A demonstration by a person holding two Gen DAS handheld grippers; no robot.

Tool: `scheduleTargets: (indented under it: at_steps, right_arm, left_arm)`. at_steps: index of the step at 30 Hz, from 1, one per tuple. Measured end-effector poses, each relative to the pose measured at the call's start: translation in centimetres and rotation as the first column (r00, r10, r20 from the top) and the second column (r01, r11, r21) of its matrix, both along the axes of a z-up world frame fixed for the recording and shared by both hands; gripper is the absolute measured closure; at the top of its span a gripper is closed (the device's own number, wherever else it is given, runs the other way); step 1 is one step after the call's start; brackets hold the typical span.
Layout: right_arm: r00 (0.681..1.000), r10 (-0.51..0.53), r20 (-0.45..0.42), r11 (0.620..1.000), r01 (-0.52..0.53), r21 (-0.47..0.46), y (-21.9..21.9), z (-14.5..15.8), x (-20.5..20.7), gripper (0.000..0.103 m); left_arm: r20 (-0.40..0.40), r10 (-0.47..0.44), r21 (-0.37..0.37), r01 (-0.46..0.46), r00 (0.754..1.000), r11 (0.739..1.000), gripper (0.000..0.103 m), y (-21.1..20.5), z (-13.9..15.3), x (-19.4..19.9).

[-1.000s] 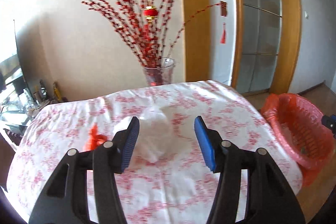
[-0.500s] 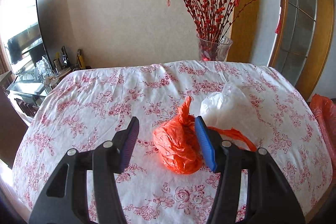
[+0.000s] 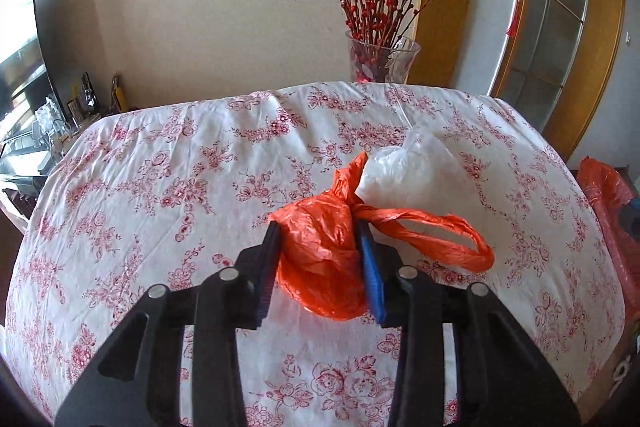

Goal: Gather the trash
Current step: 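Return to the table and grasp the orange-red bag with the left tool, then grasp the clear plastic bag on the table with the right tool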

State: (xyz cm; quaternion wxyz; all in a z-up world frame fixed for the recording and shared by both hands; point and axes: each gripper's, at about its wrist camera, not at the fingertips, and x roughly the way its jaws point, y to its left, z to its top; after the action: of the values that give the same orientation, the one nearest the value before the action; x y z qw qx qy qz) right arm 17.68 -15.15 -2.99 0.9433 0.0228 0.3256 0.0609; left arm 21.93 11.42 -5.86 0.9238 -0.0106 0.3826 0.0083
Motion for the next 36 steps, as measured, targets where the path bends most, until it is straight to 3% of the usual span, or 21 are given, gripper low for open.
scheduleTargets:
  at_steps: [6, 9, 13, 21, 31, 33, 36]
  right_arm:
    - [0.999, 0.035, -0.001, 0.999, -0.035, 0.003, 1.8, 0.1, 0.8, 0.044]
    - [0.999, 0.045, -0.003, 0.999, -0.045, 0.005, 2.5, 0.0, 1.4, 0.044]
    - [0.998, 0.07, -0.004, 0.998, -0.069, 0.012, 3.9, 0.1, 2.3, 0.044]
    - [0.986, 0.164, -0.032, 0.986, -0.163, 0.028, 8.0, -0.6, 4.3, 0.044]
    - [0.949, 0.288, -0.131, 0.957, -0.288, 0.024, 14.1, -3.6, 7.5, 0.045]
    - [0.943, 0.295, -0.156, 0.955, -0.296, 0.022, 14.6, -4.2, 8.1, 0.048]
    - [0.935, 0.293, -0.201, 0.954, -0.299, 0.002, 15.1, -5.3, 8.7, 0.065]
  left_arm:
    - [-0.013, -0.008, -0.03, 0.007, 1.0, 1.0, 0.064, 0.4, -0.1, 0.5]
    - [-0.006, -0.029, -0.045, 0.029, 1.0, 0.999, 0.077, 0.5, -0.1, 0.4]
    - [0.018, -0.022, -0.031, 0.023, 1.0, 0.999, 0.082, 0.8, 0.4, 0.2]
    - [0.076, 0.094, -0.015, -0.093, 0.993, 0.996, 0.082, 4.9, 2.0, 0.0]
    - [0.085, 0.206, -0.017, -0.205, 0.975, 0.979, 0.082, 9.4, 2.2, 0.2]
    - [0.081, 0.214, -0.022, -0.213, 0.974, 0.977, 0.082, 9.8, 2.2, 0.3]
    - [0.078, 0.216, -0.023, -0.215, 0.973, 0.976, 0.082, 9.8, 2.1, 0.3]
